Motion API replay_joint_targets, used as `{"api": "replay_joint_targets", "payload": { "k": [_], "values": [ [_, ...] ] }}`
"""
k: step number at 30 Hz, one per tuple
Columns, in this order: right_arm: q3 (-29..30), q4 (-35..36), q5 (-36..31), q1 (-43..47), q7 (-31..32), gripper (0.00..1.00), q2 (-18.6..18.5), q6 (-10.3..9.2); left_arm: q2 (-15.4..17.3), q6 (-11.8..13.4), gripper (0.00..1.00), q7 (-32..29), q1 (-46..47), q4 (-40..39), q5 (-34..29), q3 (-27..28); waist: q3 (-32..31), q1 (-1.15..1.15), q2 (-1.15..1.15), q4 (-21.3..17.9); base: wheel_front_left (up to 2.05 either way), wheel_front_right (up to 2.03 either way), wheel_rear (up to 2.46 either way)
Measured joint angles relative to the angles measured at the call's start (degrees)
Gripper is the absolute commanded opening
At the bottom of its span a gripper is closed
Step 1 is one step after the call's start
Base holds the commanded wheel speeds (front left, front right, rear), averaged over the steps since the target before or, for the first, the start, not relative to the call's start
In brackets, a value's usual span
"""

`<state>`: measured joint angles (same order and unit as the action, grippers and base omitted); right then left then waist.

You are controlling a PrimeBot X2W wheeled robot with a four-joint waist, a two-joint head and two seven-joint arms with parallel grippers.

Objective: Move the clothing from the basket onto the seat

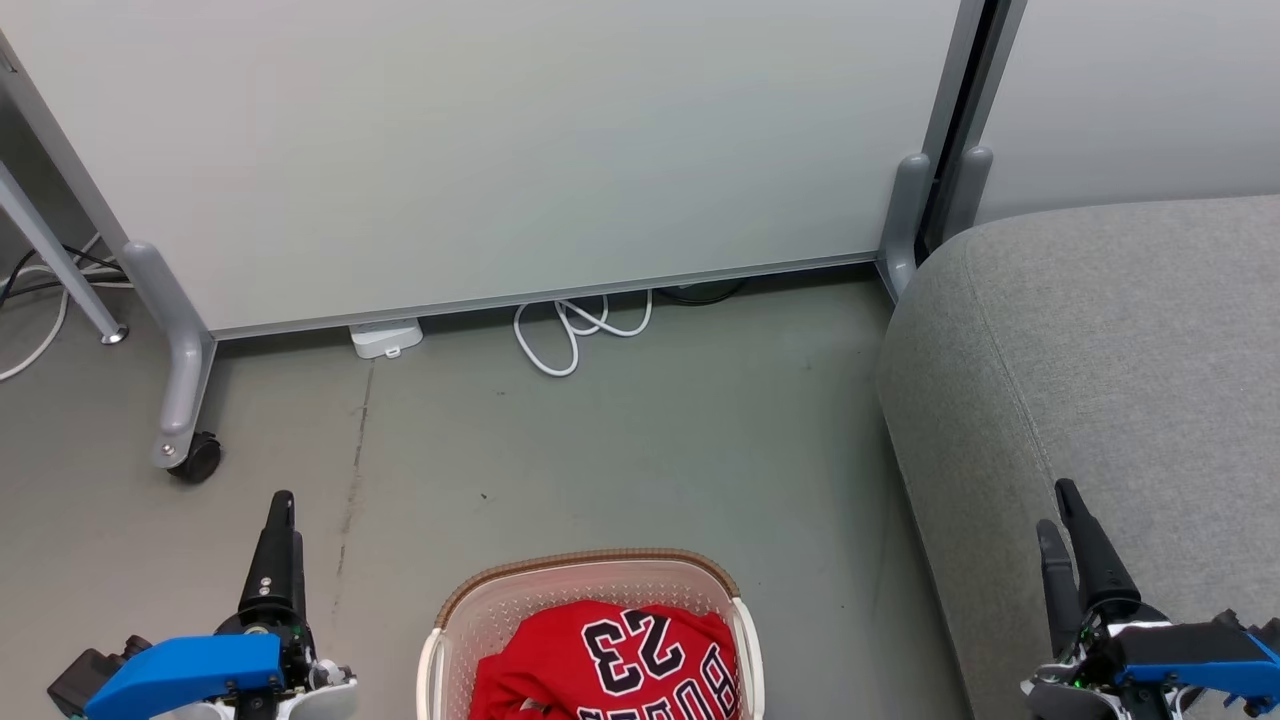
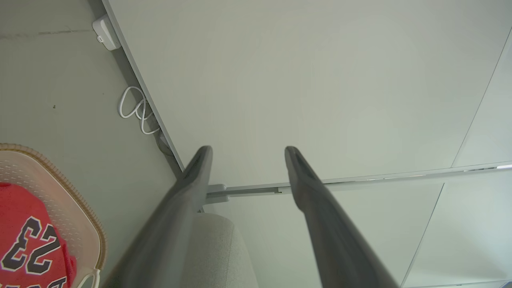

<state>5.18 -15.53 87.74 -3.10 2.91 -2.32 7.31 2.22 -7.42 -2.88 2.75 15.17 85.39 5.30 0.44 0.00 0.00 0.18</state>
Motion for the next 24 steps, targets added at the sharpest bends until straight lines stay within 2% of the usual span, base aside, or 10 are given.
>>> {"api": "replay_joint_targets", "payload": {
  "k": [7,24],
  "values": [
    [-0.71,1.1,-7.39,-0.29,-1.74,1.0,-0.01,0.0,0.02,0.1,1.0,1.64,0.19,-1.42,-7.58,-0.44,0.24,0.0,0.0,0.11,0.0,0.0,0.0],
    [-3.15,2.98,-27.07,-1.08,-5.55,1.0,-0.03,0.0,0.08,2.54,1.0,5.49,0.94,-4.76,-27.38,-4.01,0.67,0.0,0.0,0.48,0.0,0.0,0.0]
  ]
}}
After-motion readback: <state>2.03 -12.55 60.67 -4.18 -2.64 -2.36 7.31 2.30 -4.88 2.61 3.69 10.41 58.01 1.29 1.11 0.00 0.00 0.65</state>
